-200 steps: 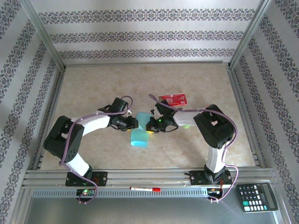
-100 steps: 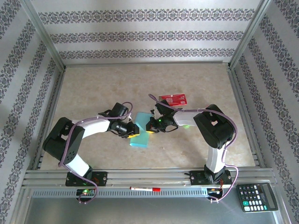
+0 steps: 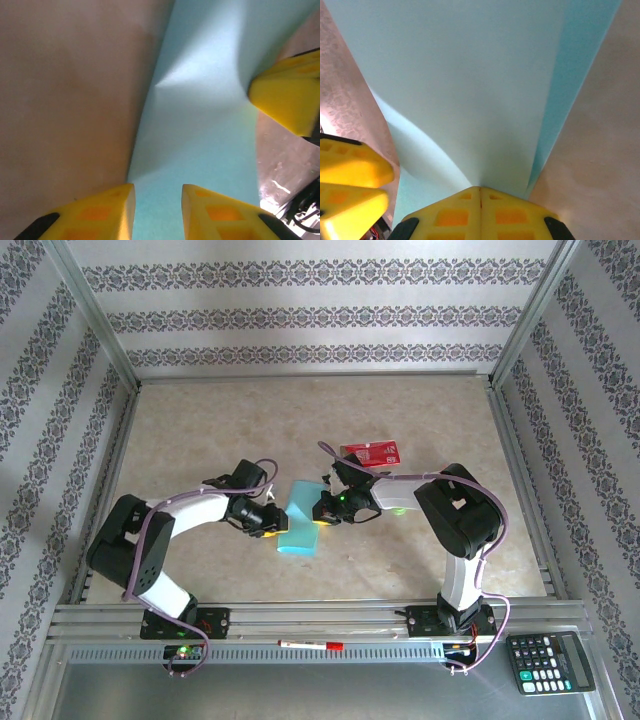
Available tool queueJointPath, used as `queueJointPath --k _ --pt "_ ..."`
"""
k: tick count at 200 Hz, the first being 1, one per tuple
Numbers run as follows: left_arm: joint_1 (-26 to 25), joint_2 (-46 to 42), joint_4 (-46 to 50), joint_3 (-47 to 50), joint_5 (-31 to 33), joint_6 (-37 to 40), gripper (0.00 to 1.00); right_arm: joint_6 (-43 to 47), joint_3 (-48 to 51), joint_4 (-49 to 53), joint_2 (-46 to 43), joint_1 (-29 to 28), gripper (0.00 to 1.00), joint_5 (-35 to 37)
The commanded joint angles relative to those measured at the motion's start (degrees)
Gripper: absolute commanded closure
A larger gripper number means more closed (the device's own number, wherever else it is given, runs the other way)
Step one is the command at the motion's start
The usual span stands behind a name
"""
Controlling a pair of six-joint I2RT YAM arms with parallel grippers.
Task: Fold a paper plane with a square sheet of paper (pick it up from the middle)
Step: First fold in half a square sheet of paper at the center of the table.
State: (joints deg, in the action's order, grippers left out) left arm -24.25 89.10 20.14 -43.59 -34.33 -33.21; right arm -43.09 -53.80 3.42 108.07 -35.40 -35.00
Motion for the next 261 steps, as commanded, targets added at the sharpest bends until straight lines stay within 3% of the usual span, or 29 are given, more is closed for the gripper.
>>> queueJointPath --k 1,35,108,150,184,214,261 --pt "-0.38 -4.43 -1.52 1.37 -2.02 -0.63 0.68 1.52 3.09 8.47 6.45 -0.02 1.0 12.44" --pt "-2.97 -3.58 -9.85 3.35 -7.32 -5.52 0.66 1.52 3.1 8.5 6.52 0.02 1.0 12.42" --pt "-1.38 3.0 -2.81 5.1 -3.42 -2.98 0.72 1.43 3.28 8.47 6.14 -0.02 1.0 12.68" --pt "0.52 -0.39 -1.36 6.72 -2.19 -0.8 0.72 1.43 3.66 8.53 5.92 0.0 1.0 12.85" --pt "0.38 -5.15 -7.22 8.56 -7.17 -4.29 0.71 1.29 3.81 8.44 5.92 0.02 1.0 12.83" --pt "-0.53 -4.31 -10.21 8.86 -9.17 -5.69 0.69 1.34 3.71 8.3 5.99 0.06 1.0 12.77" --pt "1.04 -0.64 -5.74 9.96 -3.6 -5.08 0.73 1.27 3.75 8.47 5.83 0.0 1.0 12.68"
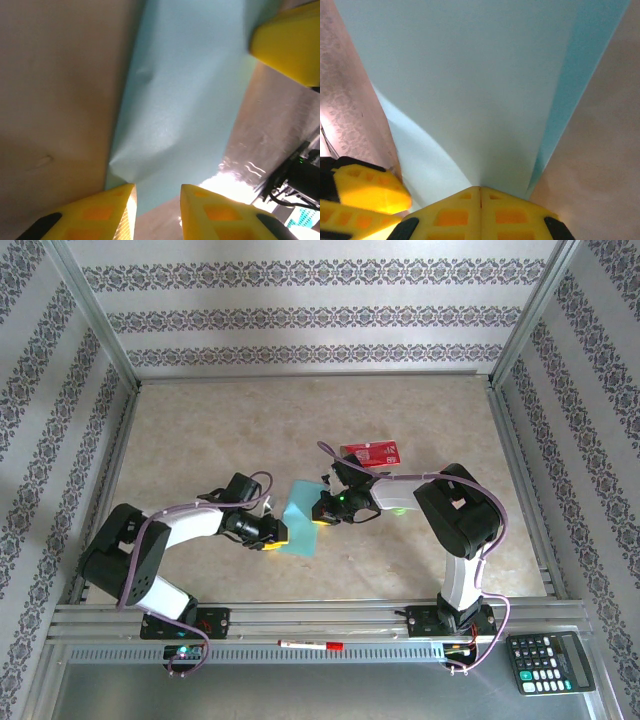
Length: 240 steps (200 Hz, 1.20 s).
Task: Fold a paper plane with a square sheet of paper (pick it up from the middle)
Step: First fold in half a square sheet of paper at the center of the table.
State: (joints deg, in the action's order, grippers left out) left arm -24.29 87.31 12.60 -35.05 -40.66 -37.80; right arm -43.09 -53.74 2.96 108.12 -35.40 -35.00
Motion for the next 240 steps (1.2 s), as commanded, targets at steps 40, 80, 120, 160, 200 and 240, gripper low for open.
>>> queueJointPath --k 40,80,120,160,200,240 --pt "2.28 -1.24 1.1 2.58 1.48 -0.64 0.74 1.47 3.73 9.17 5.62 0.02 1.0 12.77" --pt "2.54 -5.72 -5.87 -0.26 -1.27 -3.7 0.71 1.58 3.56 8.9 5.76 -0.01 1.0 12.7" --pt "2.5 2.24 -11.65 -7.73 -0.38 -5.52 0.73 1.44 3.55 8.51 5.94 -0.02 1.0 12.55" --pt "2.65 11.48 -10.12 -16.53 2.43 -1.4 0.74 1.67 3.51 8.63 5.79 -0.01 1.0 12.45" --pt "4.41 18.71 -9.22 -19.44 2.13 0.71 0.74 1.78 3.55 8.86 5.71 0.13 1.0 12.55" --pt "7.11 20.38 -11.23 -18.35 0.93 0.76 0.74 1.61 4.04 8.79 5.82 0.22 1.0 12.63"
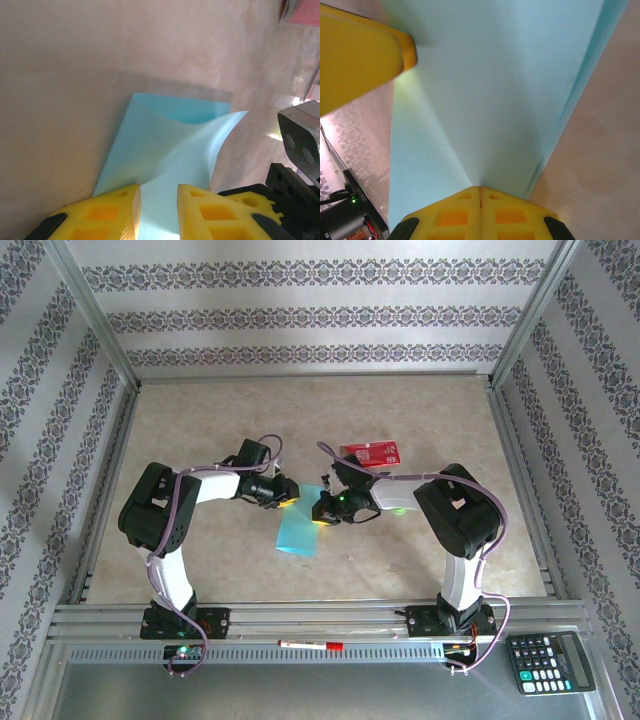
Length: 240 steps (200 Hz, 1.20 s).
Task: Fold a paper plane with a square sheet of paper (pick it up from the middle)
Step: First fold in half a square sheet of paper at the center of the table.
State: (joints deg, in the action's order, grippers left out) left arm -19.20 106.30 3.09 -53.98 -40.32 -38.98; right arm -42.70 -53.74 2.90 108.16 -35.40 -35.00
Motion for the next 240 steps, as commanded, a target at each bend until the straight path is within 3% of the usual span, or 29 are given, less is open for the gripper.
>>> queueJointPath --k 1,37,81,177,240 --pt "2.04 1.42 -1.79 0.6 0.54 1.92 0.74 1.21 4.06 8.87 5.76 0.19 1.0 12.61" --pt "3.04 -0.61 -6.64 1.61 -2.76 -1.75 0.73 1.08 4.38 8.87 5.46 0.16 1.0 12.72" --pt "0.17 -1.33 -8.79 -0.28 -5.3 -3.82 0.7 0.82 4.47 8.75 5.41 0.18 1.0 12.89" --pt "2.42 5.99 -3.2 -4.41 0.59 0.43 0.7 0.77 4.52 8.57 5.34 0.23 1.0 12.72" --pt "5.75 2.53 -0.78 -3.93 2.02 2.29 0.69 0.6 4.96 8.34 5.4 0.24 1.0 12.67"
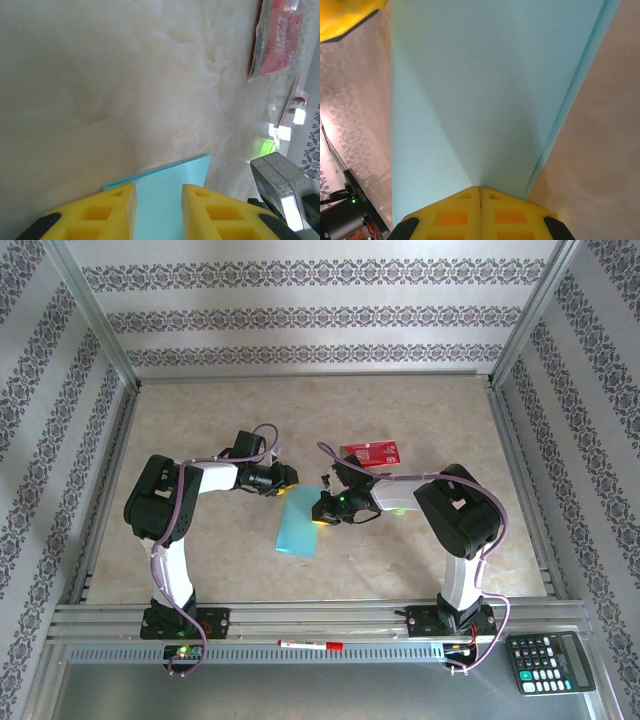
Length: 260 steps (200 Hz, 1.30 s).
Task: Fold a paper plane with a square sheet of paper (pick it up from the middle)
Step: First fold in half a square sheet of paper at the center of the table.
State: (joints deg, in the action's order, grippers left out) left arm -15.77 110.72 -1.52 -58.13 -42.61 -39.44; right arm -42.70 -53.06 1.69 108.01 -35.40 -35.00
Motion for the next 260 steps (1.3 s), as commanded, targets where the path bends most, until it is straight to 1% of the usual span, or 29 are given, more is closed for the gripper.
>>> queueJointPath --k 1,28,56,74,91,137,177,192,213,226,247,260 --pt "2.32 -1.94 3.82 0.26 4.26 2.72 0.69 0.6 4.28 9.5 5.55 0.19 1.0 12.68" --pt "2.02 -6.1 1.2 2.75 1.61 -0.32 0.66 0.51 4.26 9.59 5.28 0.16 1.0 12.75" --pt "-0.97 -11.94 0.83 6.66 0.74 -1.57 0.65 0.6 3.9 9.87 5.28 0.31 1.0 12.68" --pt "-2.93 -12.67 1.15 8.17 -0.28 -2.45 0.65 0.75 3.7 10.06 5.28 0.29 1.0 12.7" --pt "-3.62 -11.8 1.58 9.15 0.0 -2.4 0.65 0.85 3.61 10.09 5.35 0.32 1.0 12.82" --pt "-2.76 -7.27 7.8 8.15 2.99 1.94 0.66 1.13 3.29 10.22 5.81 0.37 1.0 12.72" --pt "-0.27 -11.1 11.59 9.76 5.97 4.93 0.66 1.04 3.56 10.08 5.81 0.39 1.0 12.77" --pt "-0.1 -13.97 12.23 10.45 6.4 5.21 0.66 1.08 3.49 10.13 5.81 0.41 1.0 12.81" --pt "-1.42 -18.28 9.51 12.3 3.93 3.05 0.64 1.06 3.58 10.2 5.55 0.47 1.0 12.86" --pt "-3.43 -19.42 8.05 13.09 2.42 1.33 0.63 1.04 3.75 10.25 5.46 0.48 1.0 13.04" --pt "-6.22 -18.61 4.0 14.32 -0.18 -1.71 0.62 0.93 3.84 10.21 5.33 0.47 1.0 13.13" --pt "-6.9 -16.74 3.1 14.4 -0.07 -2.33 0.62 0.97 3.84 10.15 5.46 0.58 1.0 13.21"
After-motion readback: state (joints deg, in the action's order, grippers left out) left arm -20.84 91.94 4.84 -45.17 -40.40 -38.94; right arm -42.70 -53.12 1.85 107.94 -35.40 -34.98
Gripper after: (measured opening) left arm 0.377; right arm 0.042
